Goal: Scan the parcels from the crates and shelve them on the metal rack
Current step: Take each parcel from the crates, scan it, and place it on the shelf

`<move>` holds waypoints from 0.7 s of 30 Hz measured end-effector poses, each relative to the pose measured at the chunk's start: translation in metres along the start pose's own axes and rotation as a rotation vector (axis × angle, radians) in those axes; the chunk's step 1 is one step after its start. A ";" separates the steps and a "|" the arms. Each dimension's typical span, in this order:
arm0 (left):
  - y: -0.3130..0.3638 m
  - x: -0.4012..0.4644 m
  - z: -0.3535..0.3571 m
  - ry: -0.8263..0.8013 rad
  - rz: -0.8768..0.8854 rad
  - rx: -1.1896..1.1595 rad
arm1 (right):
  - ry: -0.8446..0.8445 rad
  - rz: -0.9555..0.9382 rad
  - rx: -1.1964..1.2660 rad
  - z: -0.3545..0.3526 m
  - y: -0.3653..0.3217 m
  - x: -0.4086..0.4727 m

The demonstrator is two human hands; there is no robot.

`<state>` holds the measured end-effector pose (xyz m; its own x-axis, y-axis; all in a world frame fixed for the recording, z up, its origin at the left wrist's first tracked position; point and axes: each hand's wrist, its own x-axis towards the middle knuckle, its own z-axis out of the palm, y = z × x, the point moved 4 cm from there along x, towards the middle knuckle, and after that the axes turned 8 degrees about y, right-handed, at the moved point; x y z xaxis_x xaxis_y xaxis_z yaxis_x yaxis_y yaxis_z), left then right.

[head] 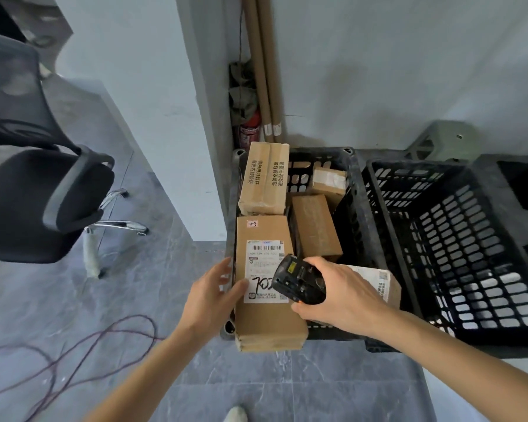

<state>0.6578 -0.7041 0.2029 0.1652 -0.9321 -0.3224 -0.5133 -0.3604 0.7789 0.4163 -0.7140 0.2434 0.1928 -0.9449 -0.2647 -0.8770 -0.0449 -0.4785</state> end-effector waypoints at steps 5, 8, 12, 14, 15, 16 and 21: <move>-0.007 0.000 0.008 -0.077 -0.016 -0.094 | -0.021 0.030 0.080 0.011 0.003 0.007; -0.007 0.001 0.010 -0.101 -0.041 -0.176 | -0.007 0.055 0.177 0.010 0.005 0.006; -0.003 -0.001 0.004 -0.111 -0.036 -0.273 | 0.036 0.044 0.204 0.001 0.002 -0.004; 0.002 -0.001 -0.001 -0.115 -0.025 -0.324 | 0.056 0.039 0.224 -0.005 -0.001 -0.010; 0.006 -0.002 -0.004 -0.123 -0.020 -0.346 | 0.065 0.037 0.233 -0.009 -0.002 -0.015; 0.009 -0.002 -0.005 -0.126 -0.009 -0.366 | 0.078 0.034 0.242 -0.012 -0.003 -0.020; 0.051 -0.012 -0.016 -0.189 0.069 -0.420 | 0.192 0.031 0.282 -0.057 -0.016 -0.045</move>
<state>0.6427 -0.7118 0.2555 -0.0336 -0.9453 -0.3244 -0.1260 -0.3180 0.9397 0.3965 -0.6889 0.3108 0.0576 -0.9894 -0.1330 -0.7194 0.0512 -0.6927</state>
